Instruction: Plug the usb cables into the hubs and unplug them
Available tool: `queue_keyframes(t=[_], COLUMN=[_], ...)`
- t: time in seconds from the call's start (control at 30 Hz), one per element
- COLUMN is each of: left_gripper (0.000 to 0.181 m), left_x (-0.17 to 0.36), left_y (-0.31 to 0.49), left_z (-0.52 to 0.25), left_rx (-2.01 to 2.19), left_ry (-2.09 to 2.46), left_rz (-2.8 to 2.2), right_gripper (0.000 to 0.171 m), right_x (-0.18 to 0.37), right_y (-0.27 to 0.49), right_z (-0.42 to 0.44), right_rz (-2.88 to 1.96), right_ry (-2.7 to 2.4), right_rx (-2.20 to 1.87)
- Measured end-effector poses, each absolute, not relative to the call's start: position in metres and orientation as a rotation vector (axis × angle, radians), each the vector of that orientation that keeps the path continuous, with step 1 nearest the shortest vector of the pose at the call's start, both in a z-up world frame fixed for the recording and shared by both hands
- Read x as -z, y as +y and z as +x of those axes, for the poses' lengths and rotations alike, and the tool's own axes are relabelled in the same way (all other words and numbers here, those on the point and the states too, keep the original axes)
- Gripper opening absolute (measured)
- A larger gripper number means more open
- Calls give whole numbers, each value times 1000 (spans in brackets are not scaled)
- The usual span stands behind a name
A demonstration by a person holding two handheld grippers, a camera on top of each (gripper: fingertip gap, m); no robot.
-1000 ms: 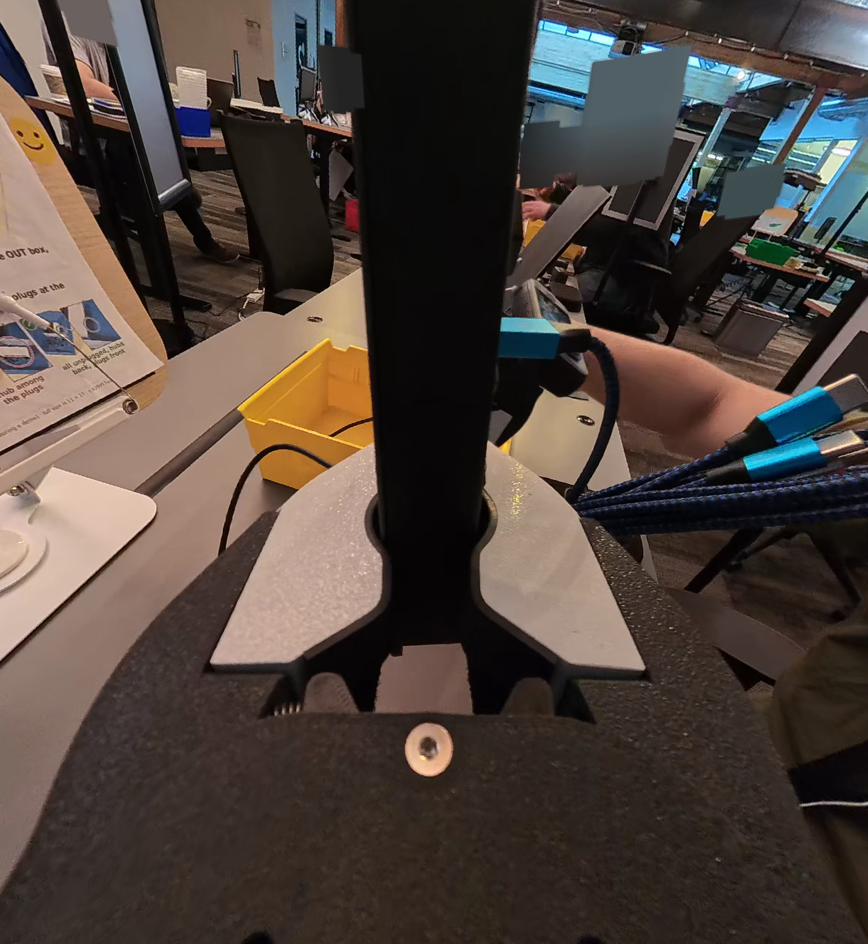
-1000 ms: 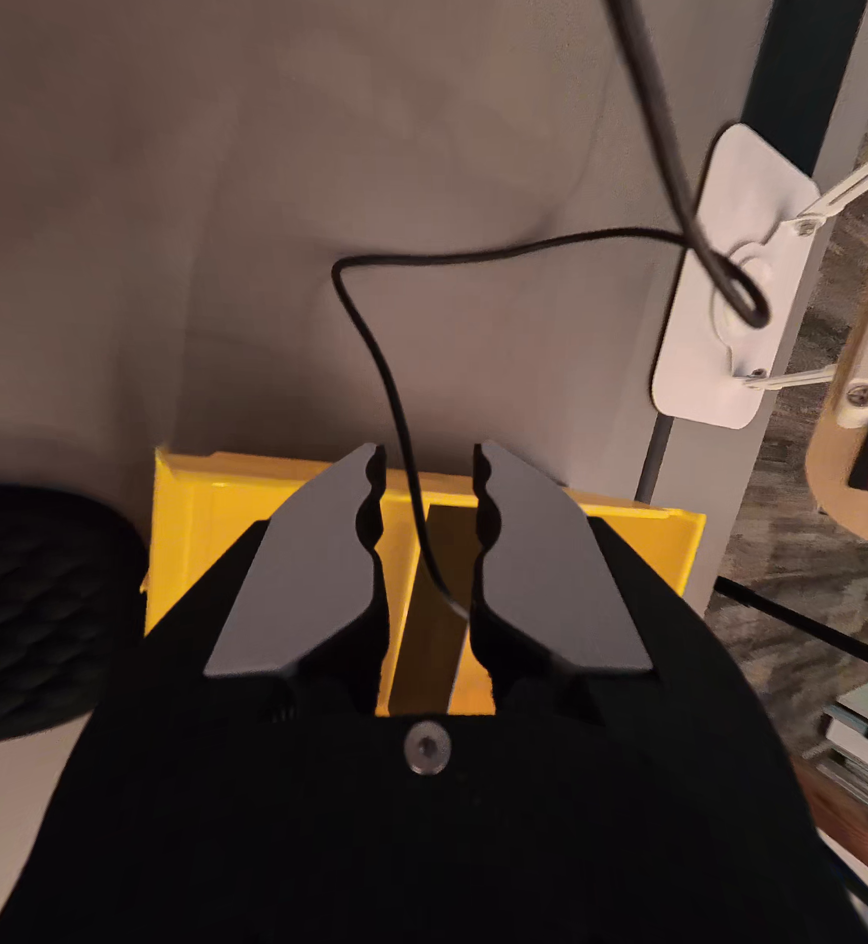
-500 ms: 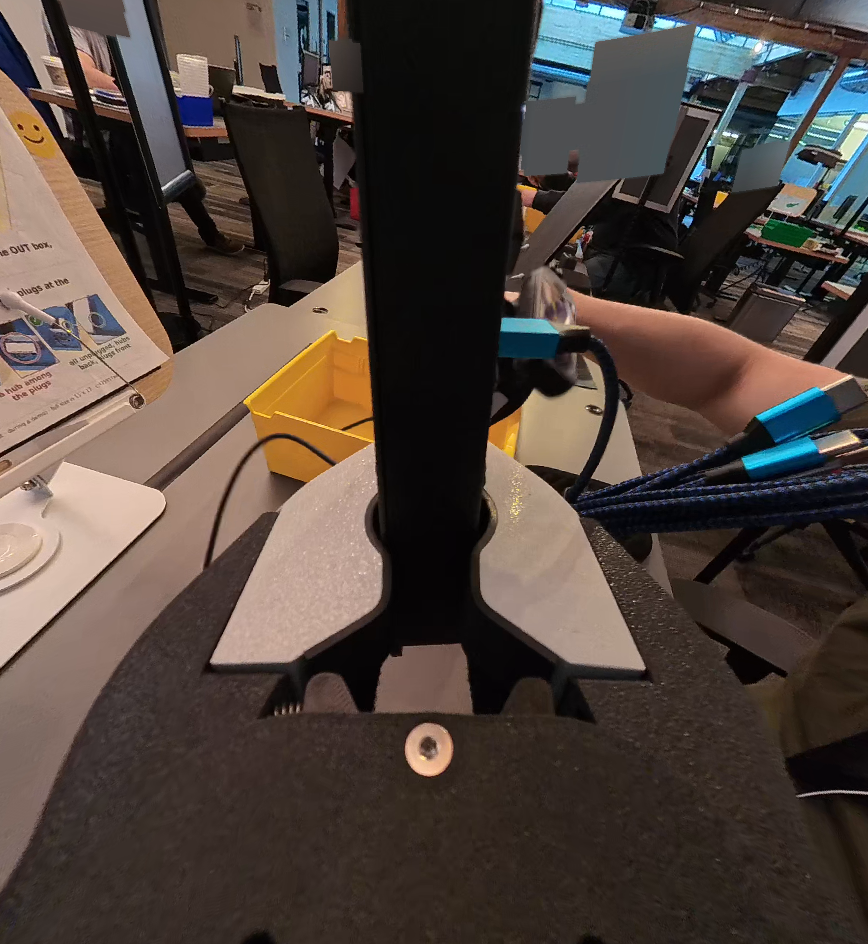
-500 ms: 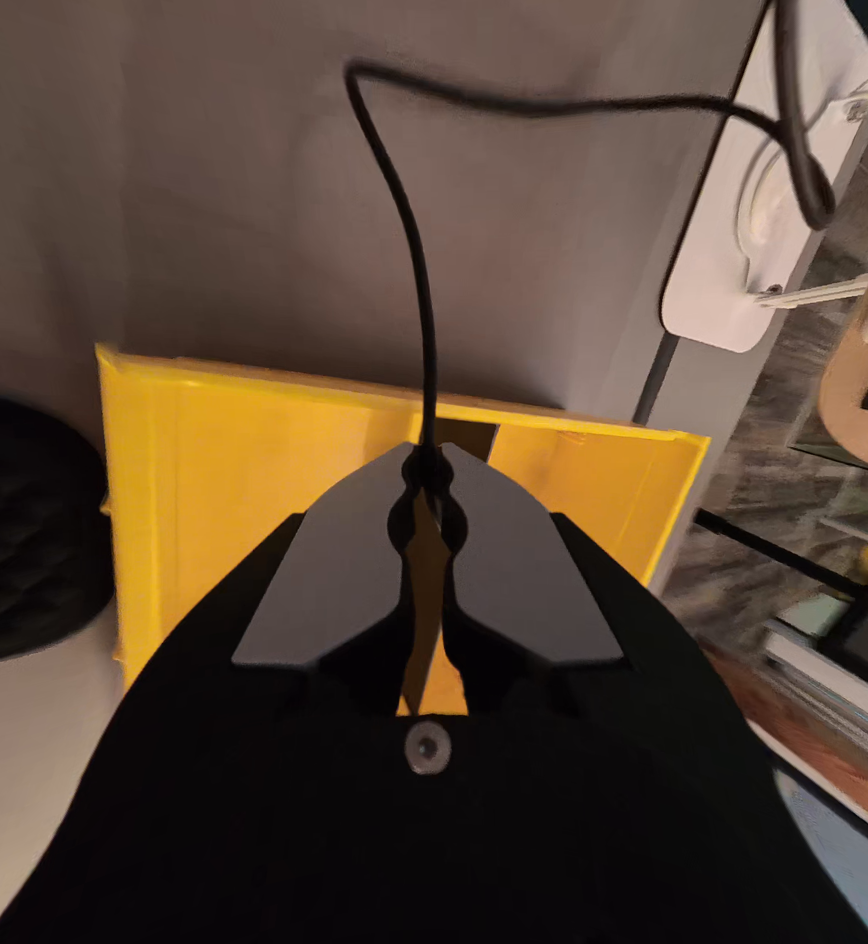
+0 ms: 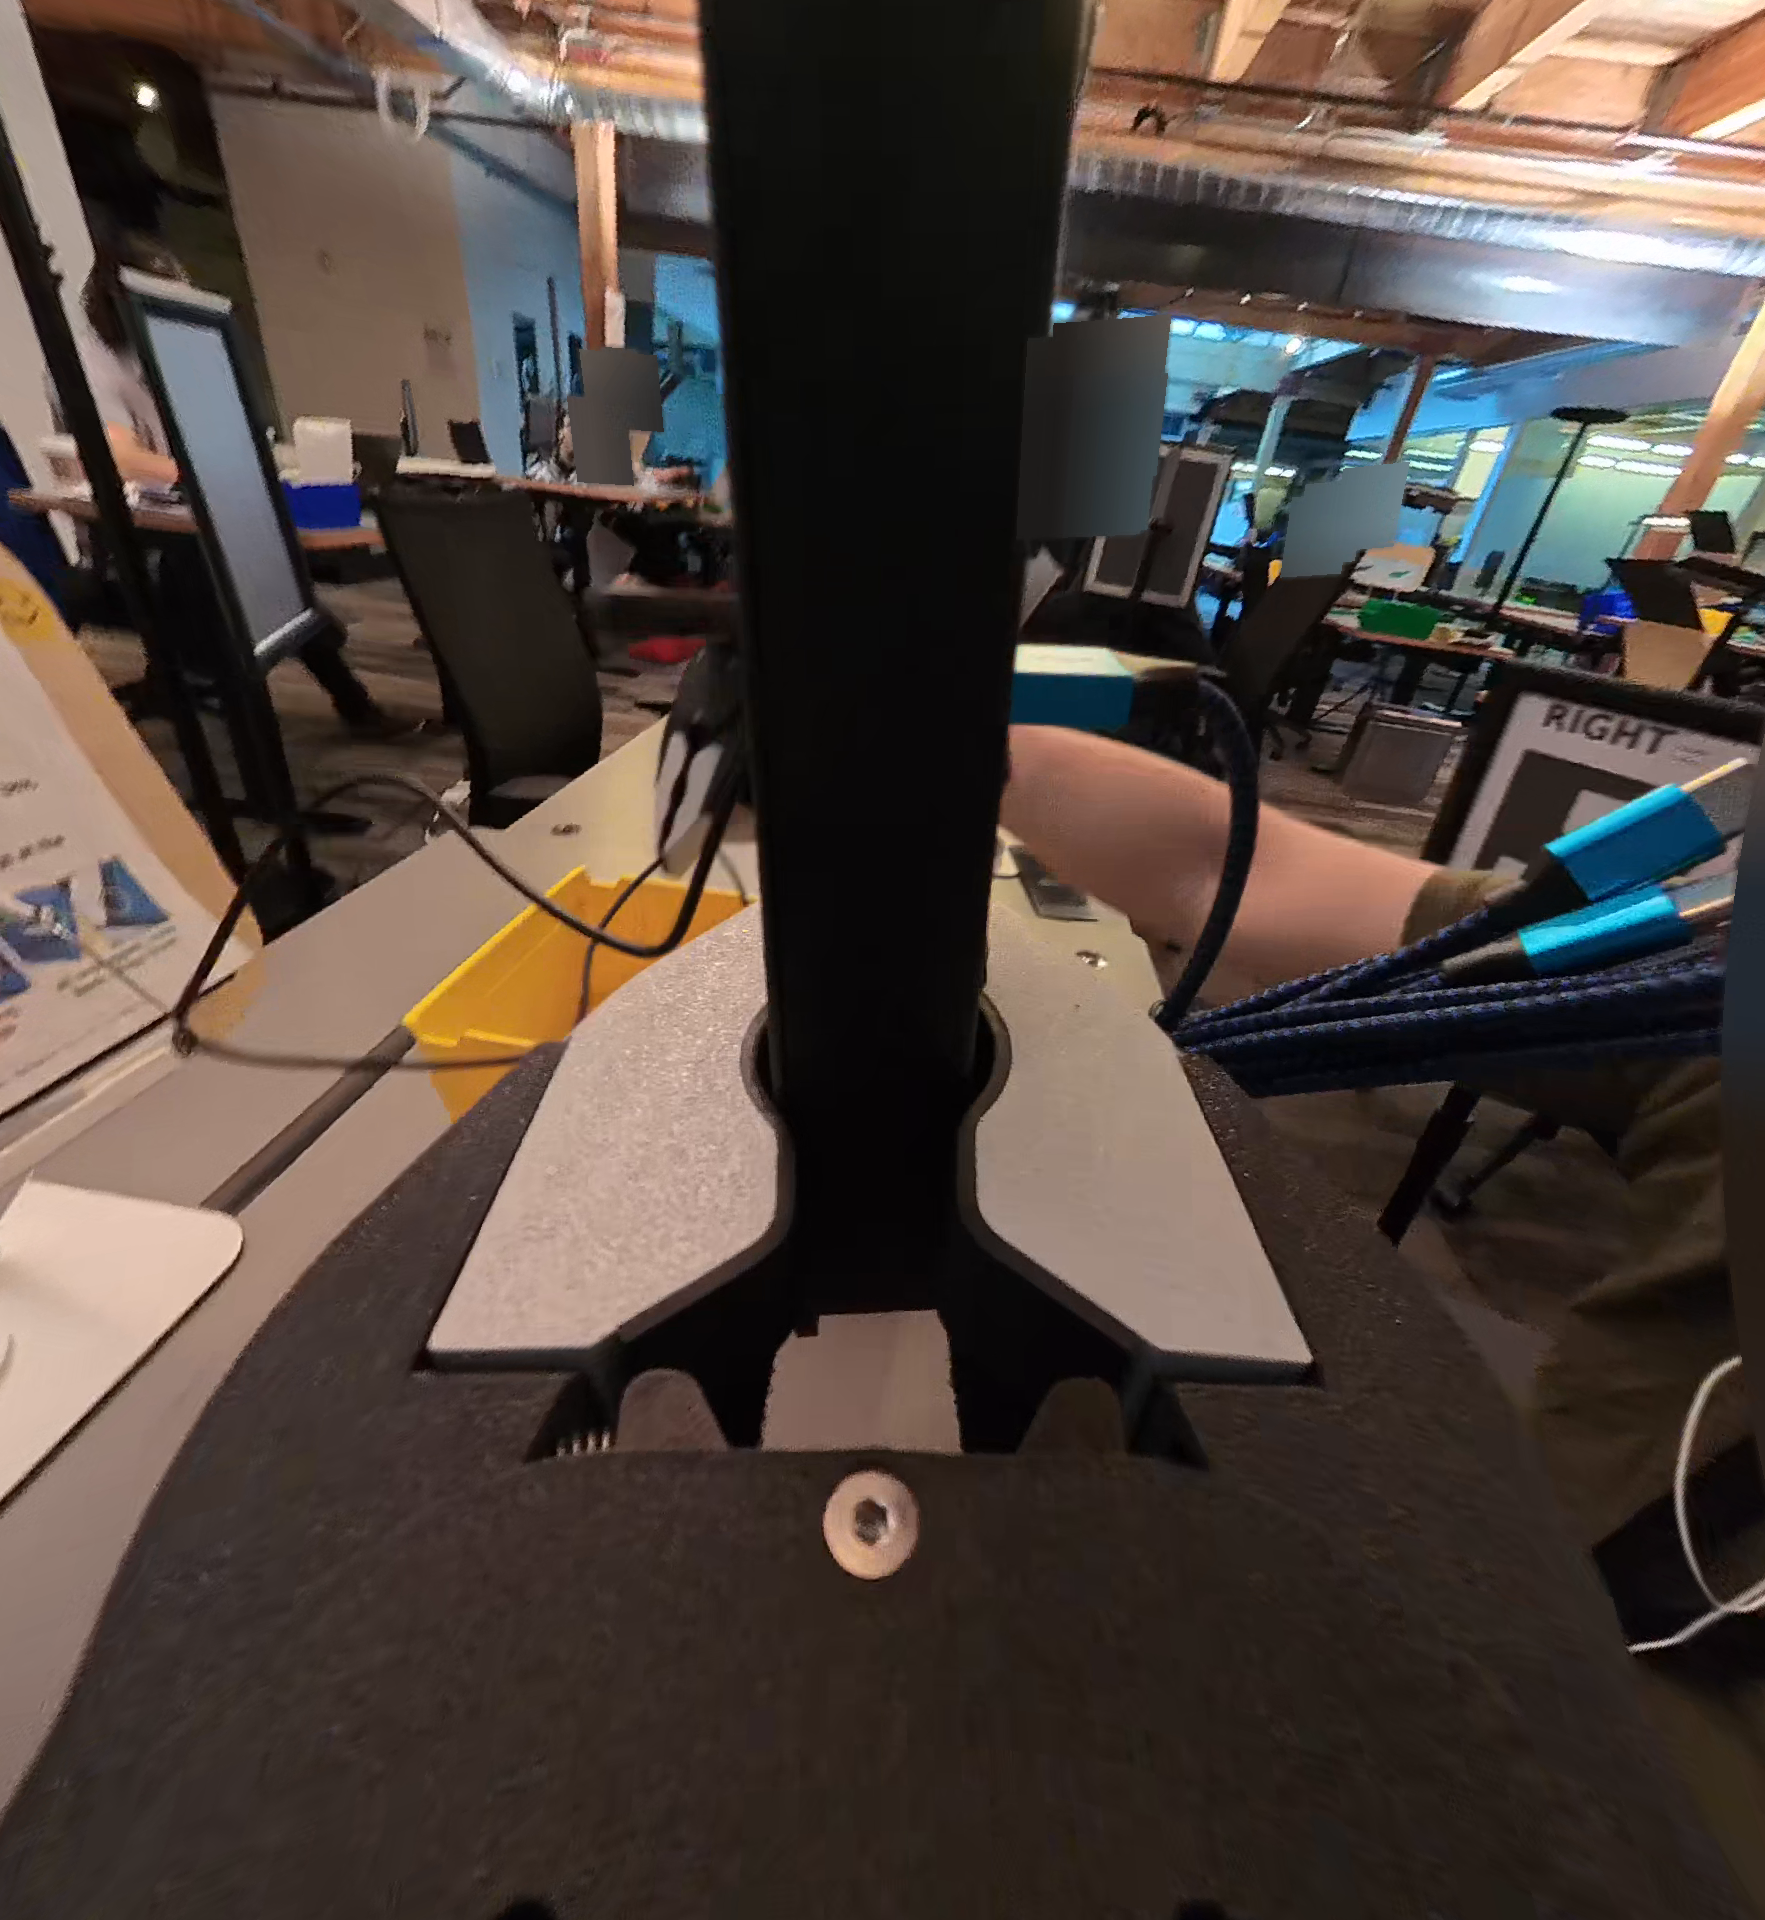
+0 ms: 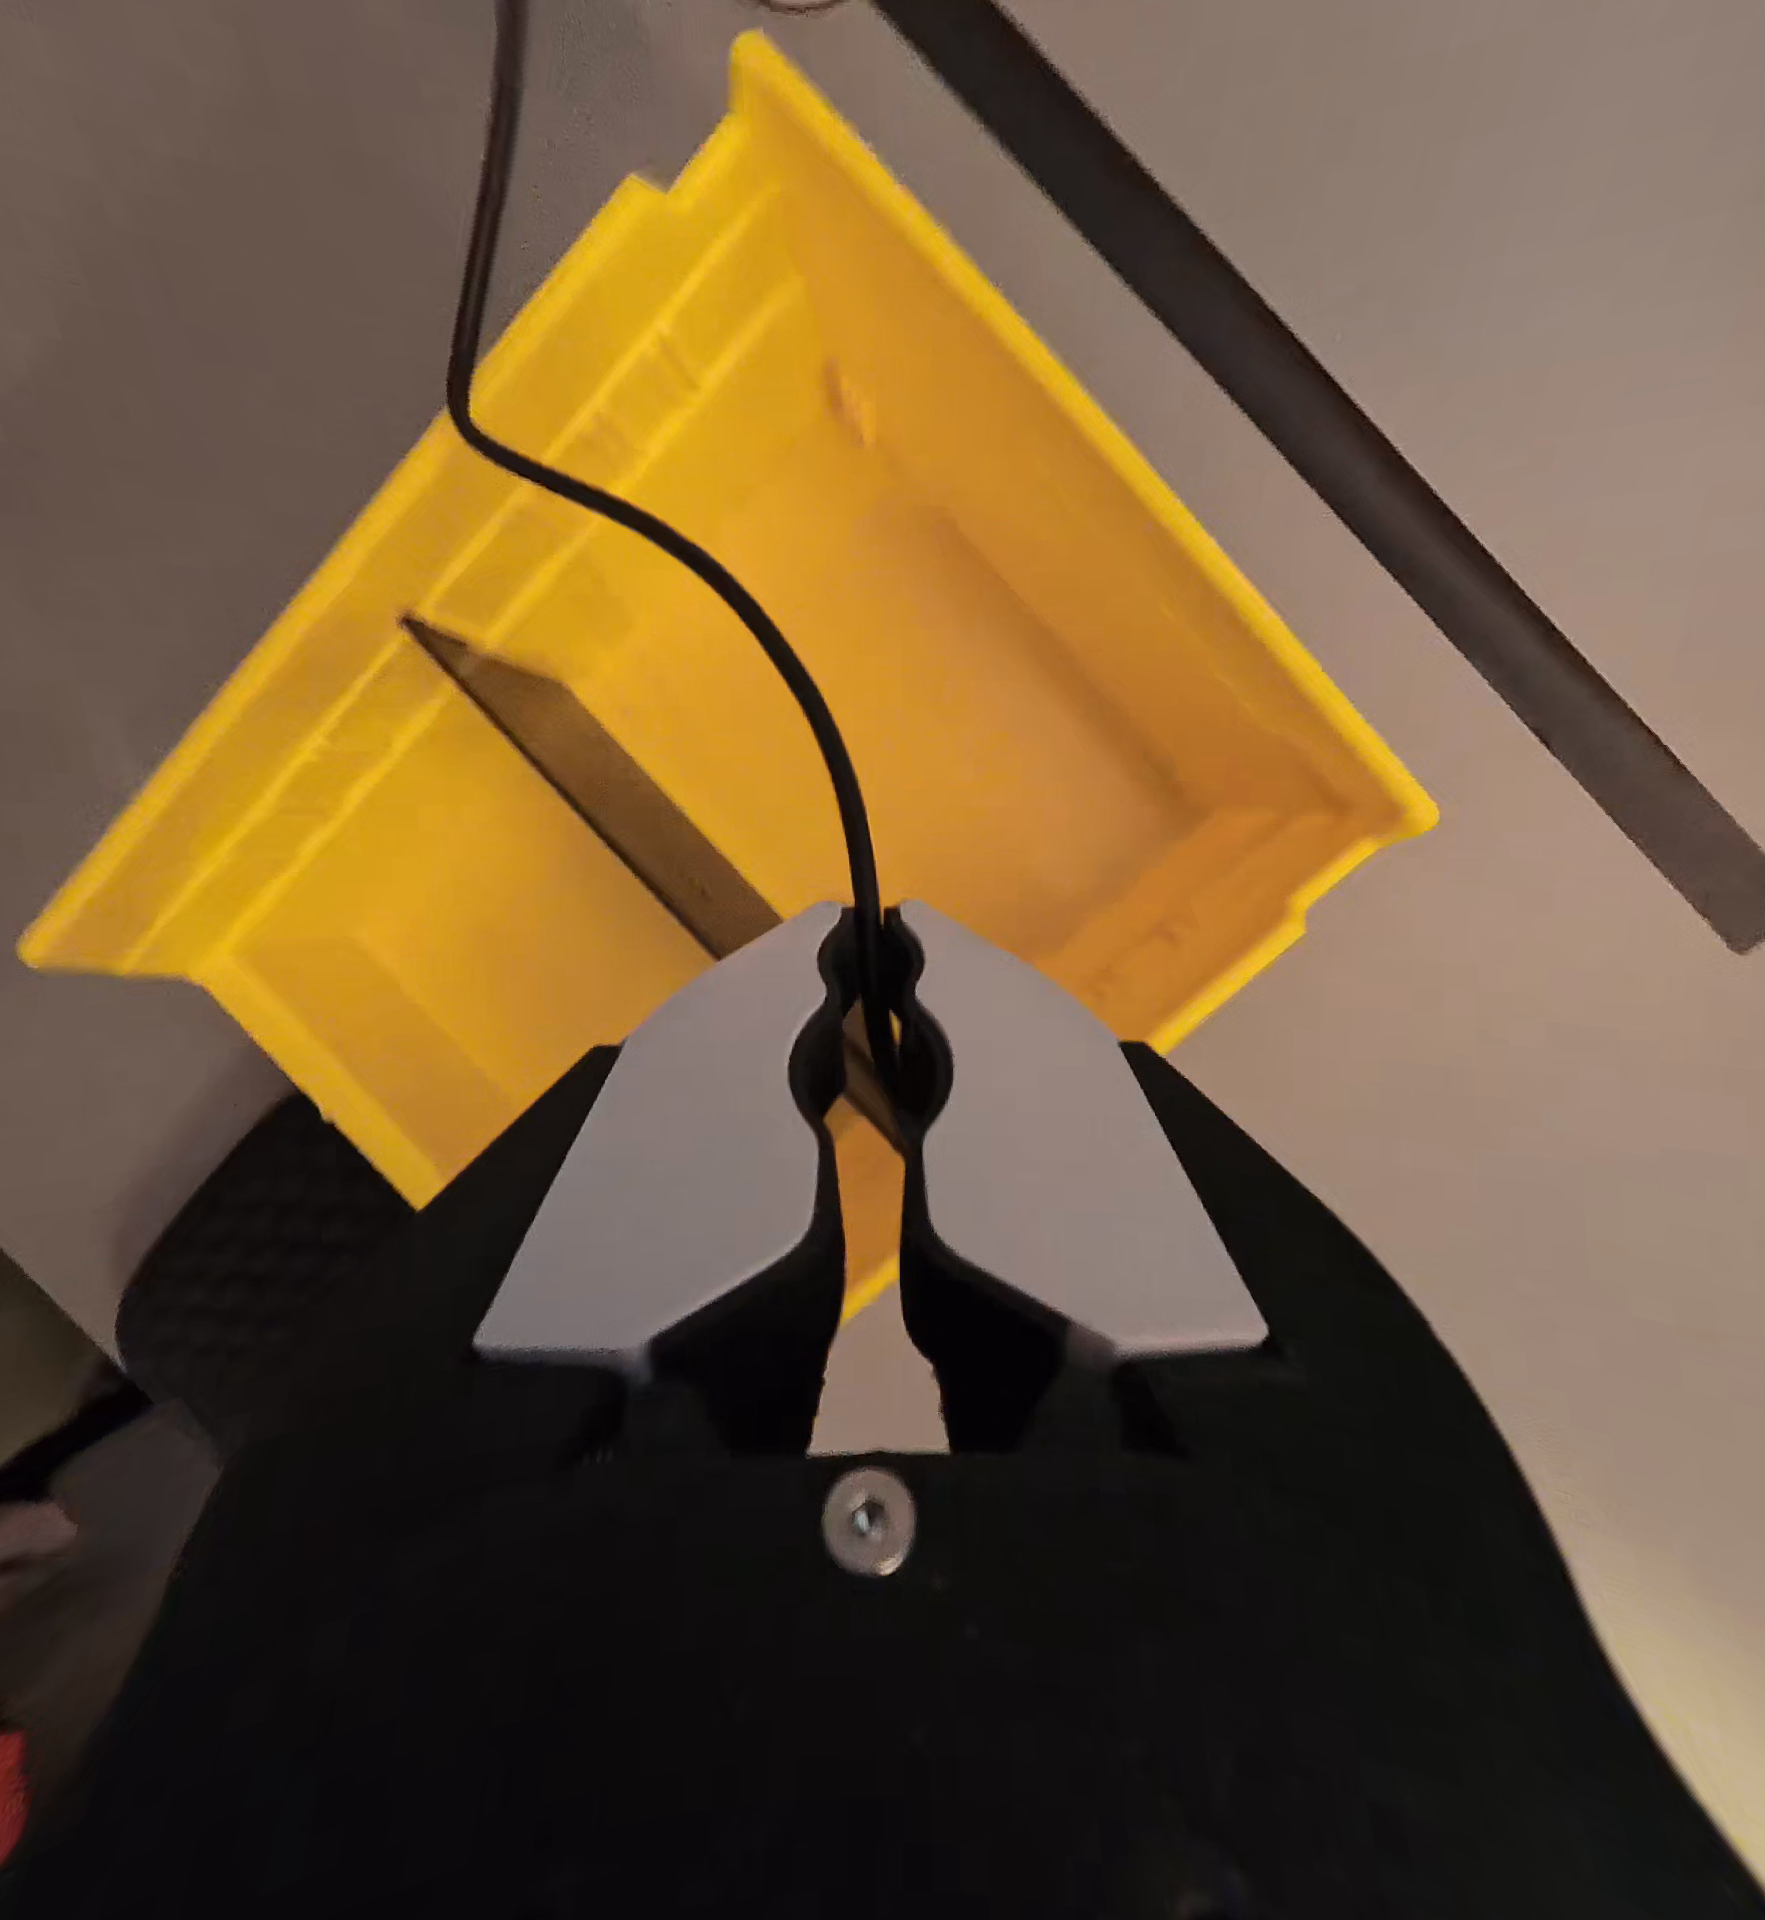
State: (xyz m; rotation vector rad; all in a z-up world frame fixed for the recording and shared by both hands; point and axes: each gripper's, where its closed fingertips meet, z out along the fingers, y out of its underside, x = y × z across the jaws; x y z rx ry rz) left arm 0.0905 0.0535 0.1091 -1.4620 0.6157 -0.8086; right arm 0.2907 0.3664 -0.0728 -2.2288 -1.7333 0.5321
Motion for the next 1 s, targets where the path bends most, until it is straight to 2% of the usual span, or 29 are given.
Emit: queue_keyframes(t=[0.17,0.37,0.67,0.83,1.0], left_gripper=[27,27,26,27,27], left_x=[-129,-124,-117,-114,-112], left_y=[28,36,52,55,57], left_z=[101,103,94,94,95], left_rx=[867,850,876,867,866], left_ry=[666,648,581,576,582], left_rz=[-1356,-1392,-1422,-1438,-1449], right_gripper=[8,39,42,37,37], right_x=[110,133,83,94,78], right_y=[378,387,360,356,341], right_z=[269,253,245,283,299], right_rz=[-2389,-2400,-2089,-2353,-2581], right_ry=[-1597,-1562,-1758,-1847,-1805], right_rx=[-557,-507,-631,-407,-638])
